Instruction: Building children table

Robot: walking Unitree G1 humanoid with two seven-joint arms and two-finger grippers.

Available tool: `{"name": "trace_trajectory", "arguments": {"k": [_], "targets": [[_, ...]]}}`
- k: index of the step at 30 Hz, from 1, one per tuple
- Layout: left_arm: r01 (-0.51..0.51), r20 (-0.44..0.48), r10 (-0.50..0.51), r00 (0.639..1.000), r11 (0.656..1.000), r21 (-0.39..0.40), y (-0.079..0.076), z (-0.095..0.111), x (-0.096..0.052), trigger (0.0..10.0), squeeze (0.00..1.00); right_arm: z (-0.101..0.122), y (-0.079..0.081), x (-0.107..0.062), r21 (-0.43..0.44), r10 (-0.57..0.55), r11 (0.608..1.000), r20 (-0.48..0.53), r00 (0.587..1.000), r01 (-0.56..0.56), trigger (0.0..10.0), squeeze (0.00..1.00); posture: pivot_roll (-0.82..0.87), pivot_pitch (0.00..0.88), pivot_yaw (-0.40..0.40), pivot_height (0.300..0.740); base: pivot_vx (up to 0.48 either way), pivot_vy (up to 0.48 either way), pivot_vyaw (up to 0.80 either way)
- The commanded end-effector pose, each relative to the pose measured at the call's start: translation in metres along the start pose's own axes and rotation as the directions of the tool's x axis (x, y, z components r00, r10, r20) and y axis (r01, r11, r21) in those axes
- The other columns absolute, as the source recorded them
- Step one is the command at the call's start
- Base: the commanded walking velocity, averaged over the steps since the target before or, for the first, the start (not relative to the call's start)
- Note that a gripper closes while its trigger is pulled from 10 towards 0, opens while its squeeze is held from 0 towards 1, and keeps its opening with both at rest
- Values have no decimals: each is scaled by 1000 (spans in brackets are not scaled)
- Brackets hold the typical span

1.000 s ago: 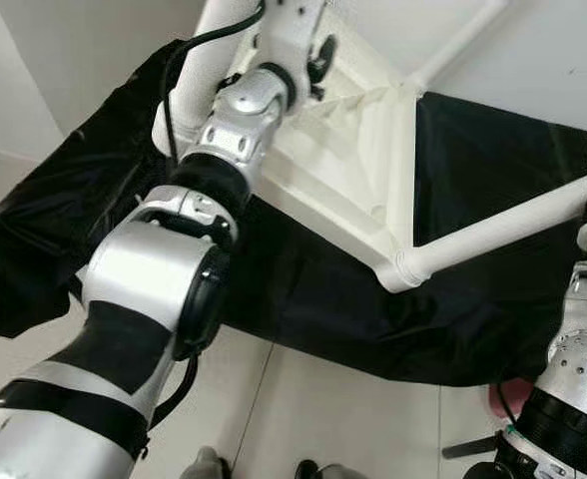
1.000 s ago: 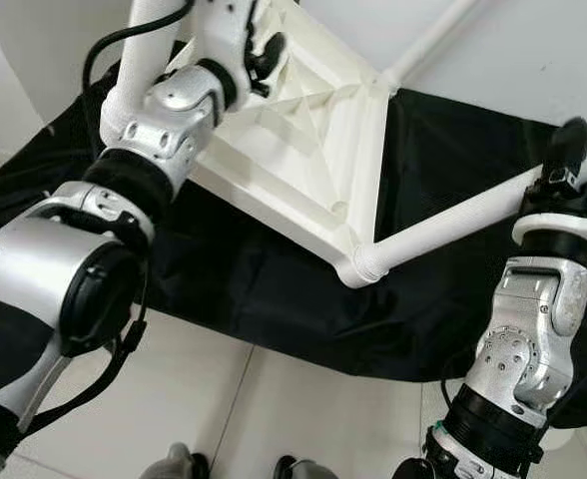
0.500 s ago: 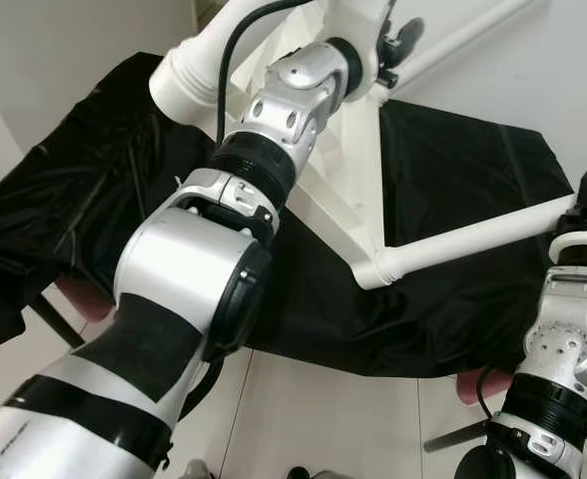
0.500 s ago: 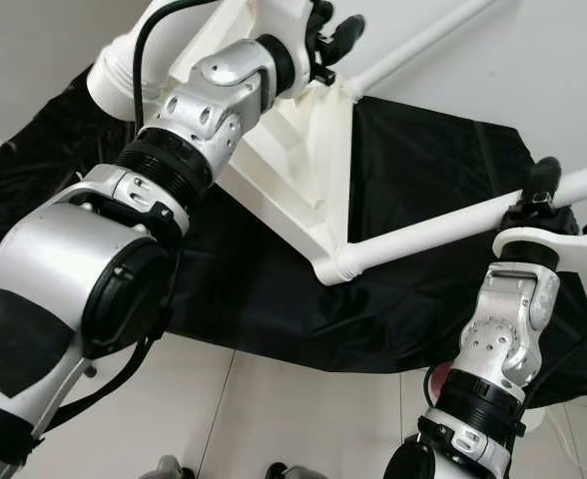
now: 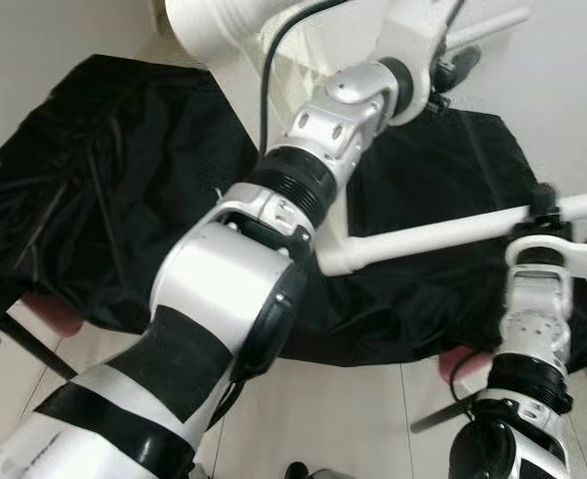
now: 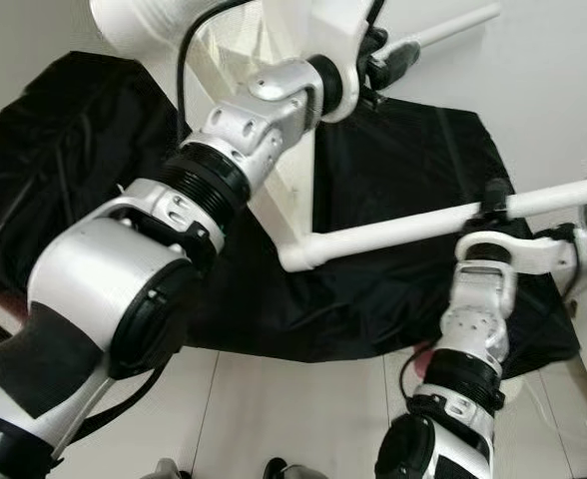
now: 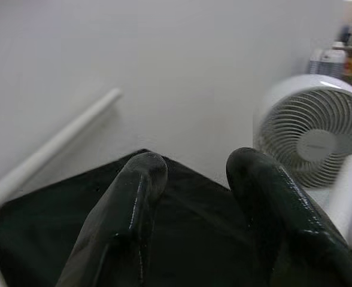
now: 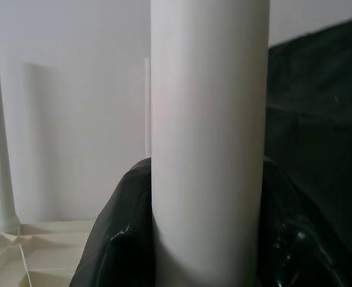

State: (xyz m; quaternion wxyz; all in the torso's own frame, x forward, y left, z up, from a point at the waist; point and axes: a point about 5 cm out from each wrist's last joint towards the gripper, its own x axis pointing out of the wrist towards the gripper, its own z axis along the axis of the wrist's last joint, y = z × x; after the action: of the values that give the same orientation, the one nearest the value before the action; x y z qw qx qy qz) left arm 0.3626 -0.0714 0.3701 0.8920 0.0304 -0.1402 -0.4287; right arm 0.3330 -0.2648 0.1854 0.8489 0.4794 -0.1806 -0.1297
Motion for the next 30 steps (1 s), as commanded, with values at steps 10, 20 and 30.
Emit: {"name": "trace_trajectory", "arguments": {"k": [10, 20, 30], "targets": [[91, -14, -91, 996, 996, 13, -16, -3, 2, 10000, 0, -88, -22, -20, -71, -100, 994, -401, 911, 78, 10000, 0, 141, 164, -40, 740, 0, 0, 0], [194, -80, -191, 978, 980, 39, -27, -21, -2, 10000, 0, -83, -26, -19, -15, -100, 995, -384, 918, 103, 10000, 1000, 143, 170, -42, 740, 0, 0, 0], [545, -204, -526, 826, 837, 46, -66, -62, -26, 10000, 0, -78, -29, -21, 3, -106, 993, -366, 924, 115, 10000, 1000, 141, 174, -38, 740, 0, 0, 0]]}}
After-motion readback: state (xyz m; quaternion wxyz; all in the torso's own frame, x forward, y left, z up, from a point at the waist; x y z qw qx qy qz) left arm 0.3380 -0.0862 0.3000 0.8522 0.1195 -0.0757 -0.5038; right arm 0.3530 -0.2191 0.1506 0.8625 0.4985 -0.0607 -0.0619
